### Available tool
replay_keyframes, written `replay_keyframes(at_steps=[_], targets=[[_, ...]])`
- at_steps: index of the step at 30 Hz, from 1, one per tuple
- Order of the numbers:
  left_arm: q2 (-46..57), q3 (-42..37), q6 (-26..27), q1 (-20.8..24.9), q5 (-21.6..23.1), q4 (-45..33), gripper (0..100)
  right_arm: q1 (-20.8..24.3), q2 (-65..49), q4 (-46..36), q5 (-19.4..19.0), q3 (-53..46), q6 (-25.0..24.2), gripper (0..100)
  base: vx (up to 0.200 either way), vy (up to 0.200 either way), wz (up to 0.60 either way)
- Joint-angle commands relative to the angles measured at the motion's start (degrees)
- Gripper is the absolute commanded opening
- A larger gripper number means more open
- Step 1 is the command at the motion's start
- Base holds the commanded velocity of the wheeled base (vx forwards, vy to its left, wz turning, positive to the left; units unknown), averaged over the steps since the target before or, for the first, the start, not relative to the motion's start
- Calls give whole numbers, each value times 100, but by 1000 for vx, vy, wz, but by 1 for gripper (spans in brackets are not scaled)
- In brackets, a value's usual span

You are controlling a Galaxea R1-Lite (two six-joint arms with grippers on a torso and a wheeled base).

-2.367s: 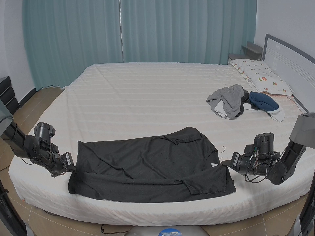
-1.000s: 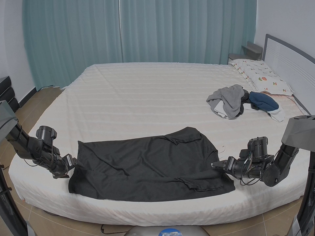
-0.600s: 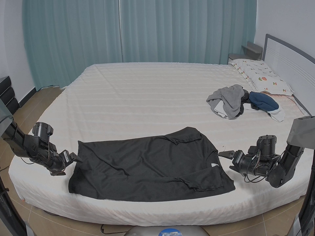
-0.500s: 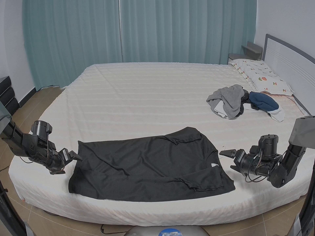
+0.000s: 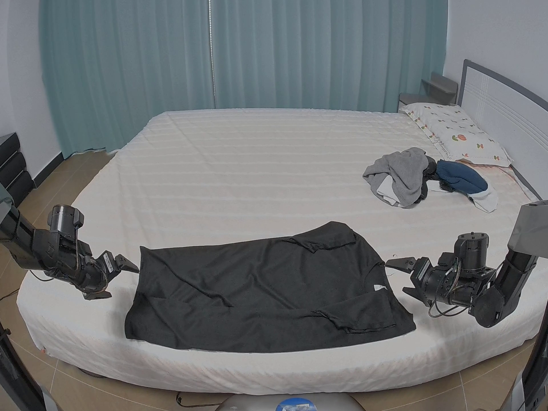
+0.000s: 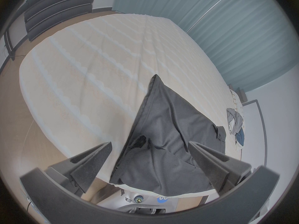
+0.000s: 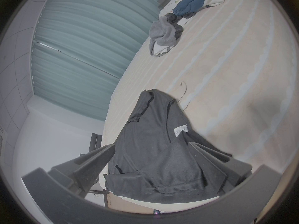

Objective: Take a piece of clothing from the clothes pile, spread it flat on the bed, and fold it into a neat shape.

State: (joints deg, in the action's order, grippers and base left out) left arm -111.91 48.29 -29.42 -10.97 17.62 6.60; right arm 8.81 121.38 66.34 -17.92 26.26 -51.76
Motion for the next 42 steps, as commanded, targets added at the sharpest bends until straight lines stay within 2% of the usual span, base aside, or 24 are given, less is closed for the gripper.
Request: replay_keyframes(at_steps=[1, 5, 10, 18, 24, 28, 34, 37, 41, 42], targets=[[-50, 40, -12, -1, 5, 8, 100, 6, 17, 2, -1, 2, -1, 100, 0, 0, 0], [-244, 111, -29, 7, 5, 8, 100, 24, 26, 2, -1, 2, -1, 100, 0, 0, 0], [-296, 163, -310, 34, 23, 8, 100, 41, 35, 2, -1, 11, -9, 100, 0, 0, 0], [-288, 163, -425, 51, 383, 8, 100, 94, 114, 2, 8, 20, -1, 100, 0, 0, 0], [-296, 163, -433, 51, 418, 8, 100, 121, 123, -7, 17, 72, -1, 100, 200, 0, 0], [-314, 163, -433, 51, 427, 8, 100, 165, 70, -51, 78, 213, 17, 100, 0, 0, 0], [-367, 146, -433, 51, 629, 8, 100, 551, 158, -491, 245, 819, 8, 100, 0, 0, 0], [-411, 155, -433, 34, 708, 8, 100, 657, 501, -930, 711, 1690, 26, 100, 0, 0, 0], [-463, 163, -433, 25, 752, 17, 100, 727, 764, -1545, 764, 2437, 35, 100, 0, 0, 0], [-481, 172, -442, 16, 787, 17, 100, 850, 949, -2011, 816, 2859, 35, 100, 0, 0, 0]])
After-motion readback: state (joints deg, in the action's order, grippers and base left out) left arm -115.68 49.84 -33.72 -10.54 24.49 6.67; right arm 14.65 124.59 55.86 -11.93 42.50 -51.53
